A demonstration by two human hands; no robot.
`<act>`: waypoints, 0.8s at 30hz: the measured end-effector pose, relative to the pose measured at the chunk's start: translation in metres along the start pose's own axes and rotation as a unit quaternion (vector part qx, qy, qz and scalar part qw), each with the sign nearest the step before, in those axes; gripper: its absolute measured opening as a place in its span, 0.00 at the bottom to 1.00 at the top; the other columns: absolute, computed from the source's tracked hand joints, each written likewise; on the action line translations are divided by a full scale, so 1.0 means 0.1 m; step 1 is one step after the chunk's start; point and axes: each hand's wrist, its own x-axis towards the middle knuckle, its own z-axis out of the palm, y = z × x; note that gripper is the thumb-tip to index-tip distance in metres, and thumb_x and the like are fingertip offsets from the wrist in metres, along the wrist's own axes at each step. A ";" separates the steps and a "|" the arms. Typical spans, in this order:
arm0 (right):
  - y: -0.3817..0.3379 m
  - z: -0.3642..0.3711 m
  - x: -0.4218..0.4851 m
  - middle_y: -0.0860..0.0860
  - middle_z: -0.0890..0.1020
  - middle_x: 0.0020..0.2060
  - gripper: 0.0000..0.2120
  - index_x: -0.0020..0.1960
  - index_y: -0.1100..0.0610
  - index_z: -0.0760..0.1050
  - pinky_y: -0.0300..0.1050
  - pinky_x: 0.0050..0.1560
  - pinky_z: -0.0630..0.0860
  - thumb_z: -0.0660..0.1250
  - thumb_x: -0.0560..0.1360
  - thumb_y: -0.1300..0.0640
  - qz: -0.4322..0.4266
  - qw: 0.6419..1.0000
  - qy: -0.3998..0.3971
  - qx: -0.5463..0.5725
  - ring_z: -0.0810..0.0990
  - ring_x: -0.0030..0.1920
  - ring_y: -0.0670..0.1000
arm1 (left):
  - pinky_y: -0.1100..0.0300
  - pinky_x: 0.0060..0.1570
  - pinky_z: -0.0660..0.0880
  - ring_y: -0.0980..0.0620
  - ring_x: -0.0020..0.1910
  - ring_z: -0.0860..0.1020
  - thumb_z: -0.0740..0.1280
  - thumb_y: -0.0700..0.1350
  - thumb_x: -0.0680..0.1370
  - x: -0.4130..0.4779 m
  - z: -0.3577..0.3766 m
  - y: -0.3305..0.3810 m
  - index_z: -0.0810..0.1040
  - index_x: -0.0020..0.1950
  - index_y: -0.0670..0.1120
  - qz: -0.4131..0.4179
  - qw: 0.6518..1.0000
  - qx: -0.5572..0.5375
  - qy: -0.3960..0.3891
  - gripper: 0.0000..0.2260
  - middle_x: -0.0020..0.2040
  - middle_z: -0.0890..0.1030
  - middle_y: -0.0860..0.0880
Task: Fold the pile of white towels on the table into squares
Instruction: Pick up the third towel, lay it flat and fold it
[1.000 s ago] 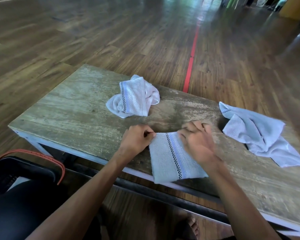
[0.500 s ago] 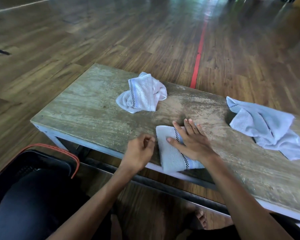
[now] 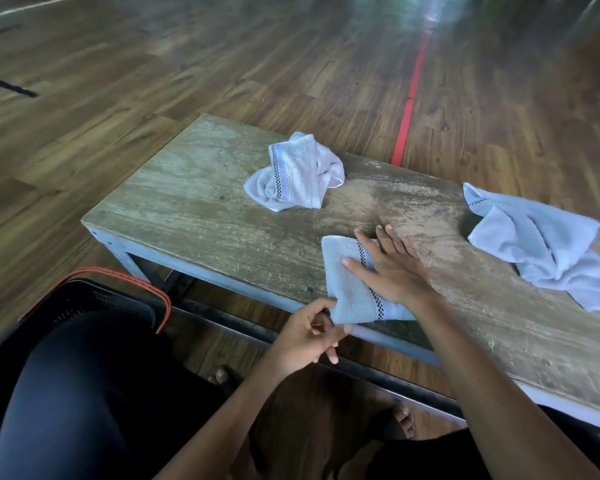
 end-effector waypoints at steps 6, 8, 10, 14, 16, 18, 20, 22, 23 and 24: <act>-0.01 0.00 -0.01 0.51 0.44 0.78 0.36 0.76 0.39 0.41 0.47 0.74 0.33 0.38 0.71 0.26 0.003 1.000 0.006 0.006 0.35 0.76 0.46 | 0.62 0.29 0.75 0.48 0.45 0.83 0.71 0.45 0.75 -0.07 0.17 -0.11 0.75 0.46 0.43 0.007 0.995 -0.069 0.070 0.08 0.42 0.84 0.46; -0.02 0.00 -0.01 0.51 0.44 0.78 0.36 0.76 0.39 0.42 0.47 0.74 0.33 0.38 0.71 0.26 0.006 1.000 0.007 0.006 0.36 0.76 0.46 | 0.60 0.34 0.77 0.48 0.48 0.82 0.71 0.44 0.75 -0.10 0.22 -0.13 0.75 0.46 0.41 0.012 0.990 -0.105 0.090 0.07 0.45 0.84 0.43; -0.02 0.00 0.00 0.51 0.44 0.78 0.36 0.76 0.39 0.42 0.47 0.74 0.33 0.38 0.71 0.26 0.008 1.000 0.008 0.002 0.36 0.76 0.47 | 0.61 0.35 0.77 0.47 0.48 0.82 0.71 0.43 0.75 -0.13 0.29 -0.10 0.75 0.45 0.41 0.009 0.983 -0.143 0.115 0.07 0.46 0.84 0.44; -0.04 0.01 0.00 0.51 0.45 0.78 0.36 0.76 0.39 0.43 0.48 0.74 0.34 0.39 0.71 0.26 0.015 1.000 0.011 0.000 0.37 0.76 0.47 | 0.63 0.35 0.75 0.51 0.40 0.82 0.71 0.44 0.73 -0.10 0.40 -0.02 0.75 0.40 0.43 0.004 0.969 -0.173 0.178 0.08 0.39 0.83 0.46; -0.04 0.01 -0.01 0.51 0.46 0.78 0.36 0.76 0.39 0.43 0.48 0.74 0.34 0.38 0.71 0.26 0.015 1.000 0.012 0.000 0.37 0.76 0.47 | 0.62 0.35 0.75 0.51 0.38 0.81 0.71 0.42 0.74 -0.07 0.41 -0.03 0.73 0.36 0.43 0.010 0.963 -0.165 0.211 0.09 0.36 0.83 0.45; -0.04 0.01 -0.01 0.51 0.46 0.78 0.37 0.76 0.39 0.43 0.48 0.74 0.34 0.38 0.71 0.26 0.015 1.000 0.012 -0.001 0.37 0.76 0.47 | 0.58 0.38 0.78 0.47 0.38 0.82 0.72 0.41 0.73 -0.05 0.43 -0.07 0.73 0.35 0.42 0.012 0.959 -0.153 0.240 0.11 0.35 0.83 0.42; -0.04 0.01 -0.01 0.51 0.46 0.78 0.37 0.76 0.39 0.44 0.48 0.75 0.34 0.38 0.71 0.26 0.016 1.000 0.015 -0.002 0.37 0.76 0.47 | 0.52 0.42 0.79 0.43 0.39 0.83 0.73 0.41 0.73 -0.05 0.44 -0.13 0.73 0.34 0.41 0.014 0.954 -0.144 0.263 0.12 0.34 0.82 0.40; -0.04 0.01 -0.01 0.51 0.46 0.78 0.37 0.76 0.39 0.44 0.48 0.75 0.34 0.38 0.71 0.26 0.018 1.000 0.017 -0.002 0.38 0.76 0.47 | 0.50 0.44 0.79 0.41 0.39 0.83 0.73 0.40 0.73 -0.05 0.43 -0.15 0.73 0.33 0.42 0.019 0.951 -0.140 0.276 0.12 0.32 0.82 0.42; -0.04 0.02 -0.01 0.50 0.47 0.78 0.37 0.76 0.39 0.45 0.48 0.75 0.35 0.38 0.71 0.26 0.020 1.000 0.017 0.000 0.38 0.76 0.47 | 0.49 0.44 0.79 0.40 0.39 0.83 0.73 0.39 0.72 -0.05 0.43 -0.15 0.73 0.33 0.42 0.021 0.950 -0.136 0.280 0.12 0.31 0.82 0.43; -0.05 0.02 -0.01 0.50 0.47 0.78 0.37 0.76 0.39 0.45 0.48 0.75 0.35 0.38 0.71 0.26 0.022 1.000 0.018 0.001 0.38 0.76 0.47 | 0.49 0.43 0.79 0.40 0.39 0.83 0.73 0.39 0.72 -0.05 0.42 -0.15 0.73 0.33 0.41 0.023 0.949 -0.135 0.282 0.11 0.31 0.81 0.43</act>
